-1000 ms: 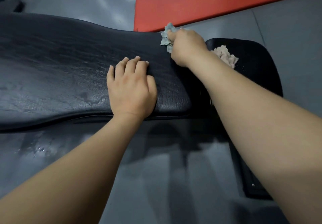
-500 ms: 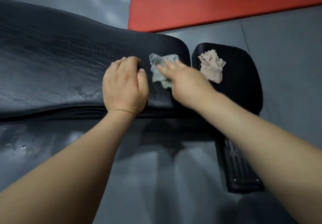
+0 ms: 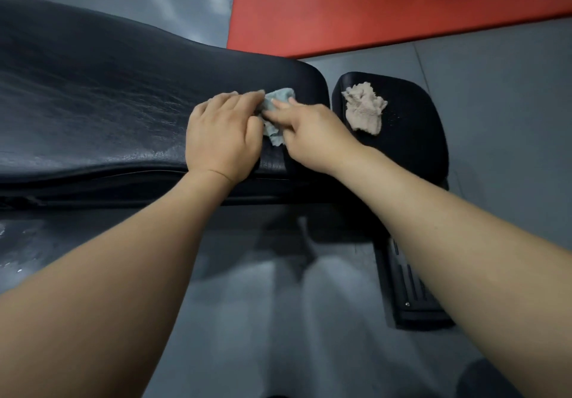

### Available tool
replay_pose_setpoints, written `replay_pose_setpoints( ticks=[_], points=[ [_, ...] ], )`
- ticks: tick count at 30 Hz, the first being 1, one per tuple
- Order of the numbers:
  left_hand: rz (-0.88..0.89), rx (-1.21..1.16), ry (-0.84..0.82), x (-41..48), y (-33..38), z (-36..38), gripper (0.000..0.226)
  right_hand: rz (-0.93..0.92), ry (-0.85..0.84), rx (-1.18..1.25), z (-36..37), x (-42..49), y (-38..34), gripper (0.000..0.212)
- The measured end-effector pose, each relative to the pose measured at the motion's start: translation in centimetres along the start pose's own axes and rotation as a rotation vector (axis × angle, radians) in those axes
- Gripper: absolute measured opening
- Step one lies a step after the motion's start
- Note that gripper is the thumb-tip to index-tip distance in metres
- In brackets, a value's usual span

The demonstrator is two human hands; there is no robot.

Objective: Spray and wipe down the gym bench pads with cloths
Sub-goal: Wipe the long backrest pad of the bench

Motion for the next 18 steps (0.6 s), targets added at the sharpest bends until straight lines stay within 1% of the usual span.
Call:
replay_pose_setpoints(
  ticks=[2,4,6,8,10,11,13,16,18],
  points=[
    [-0.008,0.022,-0.021,-0.1,0.0,-0.1,0.055,0.042,0.07,0.148,-1.1,-0.5,0.6,0.039],
    [-0.015,0.035,-0.035,0.0,0.3,-0.1,0.052,0.098,0.141,0.217,-2.6,-1.7,1.4,0.035],
    [-0.022,0.047,-0.057,0.3,0.4,-0.3,0.048,0.12,0.166,0.213,-4.0,-3.8,2.2,0.033],
    [-0.068,0.025,-0.069,0.2,1.2,-0.3,0.049,0.132,0.153,0.176,-5.4,-7.2,3.9,0.03],
    [-0.126,-0.017,-0.014,-0.6,2.8,0.0,0.048,0.172,0.142,0.142,-6.8,-10.7,6.0,0.028],
    [-0.112,-0.027,0.028,-1.2,4.0,0.2,0.047,0.207,0.142,0.135,-7.5,-12.5,7.2,0.027],
    [0.021,-0.047,0.055,-2.2,7.7,1.4,0.044,0.307,0.152,0.135,-8.2,-16.2,10.2,0.026],
    [0.291,-0.096,-0.084,-3.5,13.7,4.3,0.035,0.451,0.185,0.131,-8.6,-21.8,14.7,0.026],
    [0.419,-0.142,-0.203,-4.8,17.2,6.3,0.033,0.557,0.204,0.155,-8.4,-25.7,17.0,0.026]
  ],
)
Point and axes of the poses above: each hand's wrist, its own x-axis towards the middle knuckle, its own z-axis out of the palm, y = z × x, the point moved 2 cm from there along x, towards the middle knuckle, and after that the axes turned 3 degrees about -x, right-handed, at the moved point
